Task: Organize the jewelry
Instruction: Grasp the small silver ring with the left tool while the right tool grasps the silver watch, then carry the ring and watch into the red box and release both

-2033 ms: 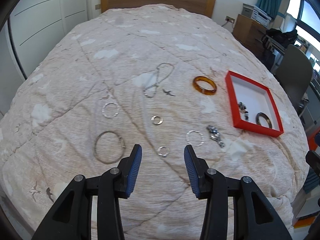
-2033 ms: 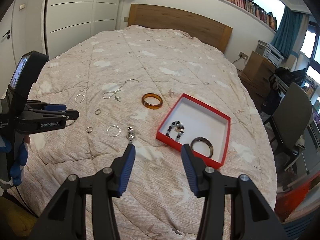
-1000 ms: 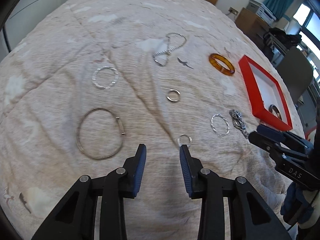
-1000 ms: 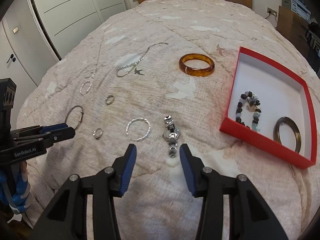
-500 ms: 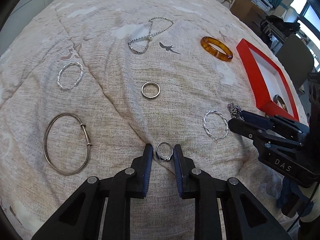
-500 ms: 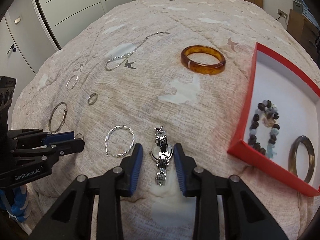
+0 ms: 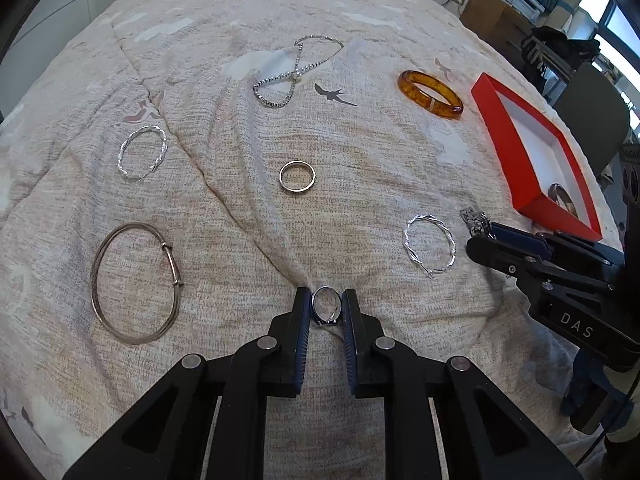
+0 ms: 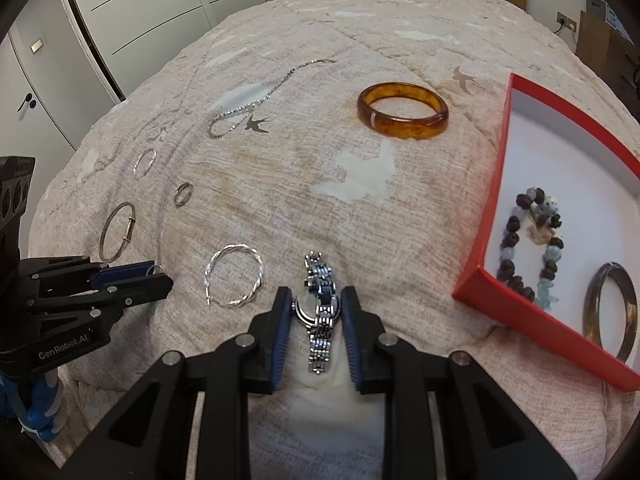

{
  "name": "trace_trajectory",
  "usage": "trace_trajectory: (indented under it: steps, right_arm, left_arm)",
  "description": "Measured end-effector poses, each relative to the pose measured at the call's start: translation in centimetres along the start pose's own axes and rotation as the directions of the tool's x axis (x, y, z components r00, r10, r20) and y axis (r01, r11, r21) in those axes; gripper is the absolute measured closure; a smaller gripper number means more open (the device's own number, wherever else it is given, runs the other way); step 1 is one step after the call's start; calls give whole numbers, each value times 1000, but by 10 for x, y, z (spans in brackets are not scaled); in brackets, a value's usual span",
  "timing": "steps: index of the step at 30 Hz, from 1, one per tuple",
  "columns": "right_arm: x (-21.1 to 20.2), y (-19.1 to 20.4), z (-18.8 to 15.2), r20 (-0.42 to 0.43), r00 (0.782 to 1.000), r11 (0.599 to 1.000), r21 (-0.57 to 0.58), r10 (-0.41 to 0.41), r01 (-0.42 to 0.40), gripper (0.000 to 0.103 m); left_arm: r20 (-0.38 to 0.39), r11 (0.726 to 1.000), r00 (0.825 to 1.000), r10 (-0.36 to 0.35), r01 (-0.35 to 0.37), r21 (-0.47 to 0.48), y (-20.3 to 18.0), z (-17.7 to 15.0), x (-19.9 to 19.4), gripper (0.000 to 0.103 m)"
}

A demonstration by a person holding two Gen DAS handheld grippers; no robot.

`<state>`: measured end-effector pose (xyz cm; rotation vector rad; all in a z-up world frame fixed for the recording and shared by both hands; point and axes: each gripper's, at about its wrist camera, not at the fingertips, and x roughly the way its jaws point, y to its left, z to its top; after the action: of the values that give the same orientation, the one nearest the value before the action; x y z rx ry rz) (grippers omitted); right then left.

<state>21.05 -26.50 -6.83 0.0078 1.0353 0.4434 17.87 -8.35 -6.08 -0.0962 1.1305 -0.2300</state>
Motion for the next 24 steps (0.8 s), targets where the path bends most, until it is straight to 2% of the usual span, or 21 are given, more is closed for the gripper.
trace_trajectory:
  steps: [14, 19, 24]
  right_arm:
    - [-55, 5, -29, 47, 999, 999, 42, -21, 19, 80]
    - [-80, -2, -29, 98, 994, 998, 51, -52, 47, 80]
    - [-103, -30, -22, 154, 982, 992, 85, -107, 95, 79]
  left_arm:
    - [26, 999, 999, -32, 32, -3, -3, -18, -38, 88]
    - [46, 997, 997, -67, 66, 24, -24, -4, -47, 88]
    - [69, 991, 991, -114, 109, 75, -60, 21, -46, 88]
